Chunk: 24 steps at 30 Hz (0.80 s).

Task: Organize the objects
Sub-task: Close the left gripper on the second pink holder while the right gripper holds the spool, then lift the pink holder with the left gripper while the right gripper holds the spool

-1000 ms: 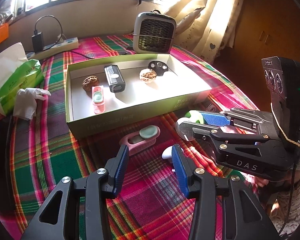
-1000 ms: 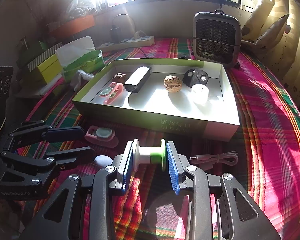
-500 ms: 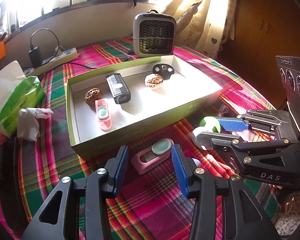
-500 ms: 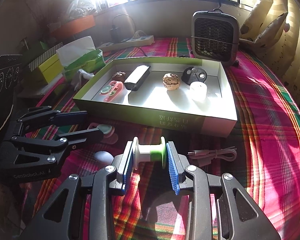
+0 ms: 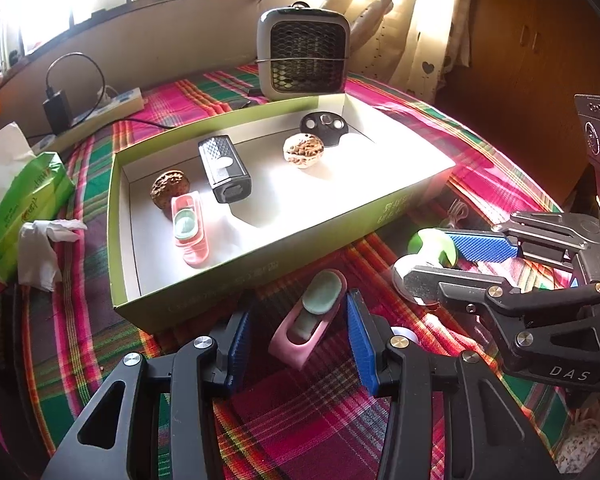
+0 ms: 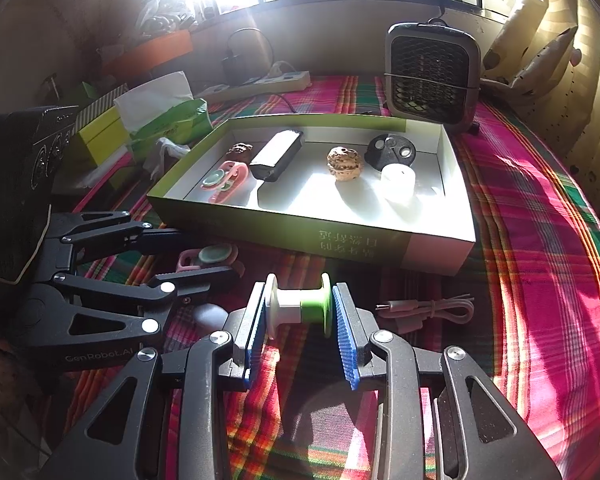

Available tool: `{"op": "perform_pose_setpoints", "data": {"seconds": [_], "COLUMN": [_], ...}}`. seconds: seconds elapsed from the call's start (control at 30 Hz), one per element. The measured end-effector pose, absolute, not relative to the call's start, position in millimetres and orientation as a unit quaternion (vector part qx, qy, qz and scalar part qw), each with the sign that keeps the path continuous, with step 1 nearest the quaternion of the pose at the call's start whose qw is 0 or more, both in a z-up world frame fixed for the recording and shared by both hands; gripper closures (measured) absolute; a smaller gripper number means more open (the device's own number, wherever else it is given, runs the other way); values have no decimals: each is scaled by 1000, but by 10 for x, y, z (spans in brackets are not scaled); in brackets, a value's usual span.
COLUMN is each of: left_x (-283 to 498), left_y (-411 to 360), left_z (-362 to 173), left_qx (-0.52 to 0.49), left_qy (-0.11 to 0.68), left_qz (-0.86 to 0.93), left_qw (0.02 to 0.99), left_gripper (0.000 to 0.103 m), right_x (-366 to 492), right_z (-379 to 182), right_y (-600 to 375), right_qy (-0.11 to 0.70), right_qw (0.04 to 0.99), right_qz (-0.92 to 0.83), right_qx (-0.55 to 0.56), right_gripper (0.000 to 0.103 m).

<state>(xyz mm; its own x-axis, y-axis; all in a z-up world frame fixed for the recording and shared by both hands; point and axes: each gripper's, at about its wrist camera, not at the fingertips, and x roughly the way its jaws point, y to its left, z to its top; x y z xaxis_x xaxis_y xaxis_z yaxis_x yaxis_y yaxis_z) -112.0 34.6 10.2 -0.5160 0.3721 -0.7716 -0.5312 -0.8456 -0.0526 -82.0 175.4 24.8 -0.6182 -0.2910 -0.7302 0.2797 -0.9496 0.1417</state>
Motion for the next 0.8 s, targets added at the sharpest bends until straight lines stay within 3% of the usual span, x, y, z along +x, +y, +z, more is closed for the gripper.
{"op": "perform_pose_setpoints", "data": {"seconds": [0.1,0.17,0.47,0.8], "left_x": [-1100,-1101,-1137,-1134], "left_y": [365,362,283,292], "left_z": [99,98,106,104], "left_qx": [-416,-415,-418,-420], "left_qy": [99,100,85,84], "left_qz": [869,873,878,880], "left_qw": [250,236,217,205], "left_gripper": [62,70,87,88], "right_x": [-820,-821,-831,-832], "right_z": [247,244,236,235], "right_y": [1755,1754,1744,1742], "right_qy": [-7,-9,-6,-8], "right_qw": [159,160,164,164], "right_qz": [-899,-899,-898,-898], "right_qx": [407,408,409,409], "right_gripper": [70,69,69,69]}}
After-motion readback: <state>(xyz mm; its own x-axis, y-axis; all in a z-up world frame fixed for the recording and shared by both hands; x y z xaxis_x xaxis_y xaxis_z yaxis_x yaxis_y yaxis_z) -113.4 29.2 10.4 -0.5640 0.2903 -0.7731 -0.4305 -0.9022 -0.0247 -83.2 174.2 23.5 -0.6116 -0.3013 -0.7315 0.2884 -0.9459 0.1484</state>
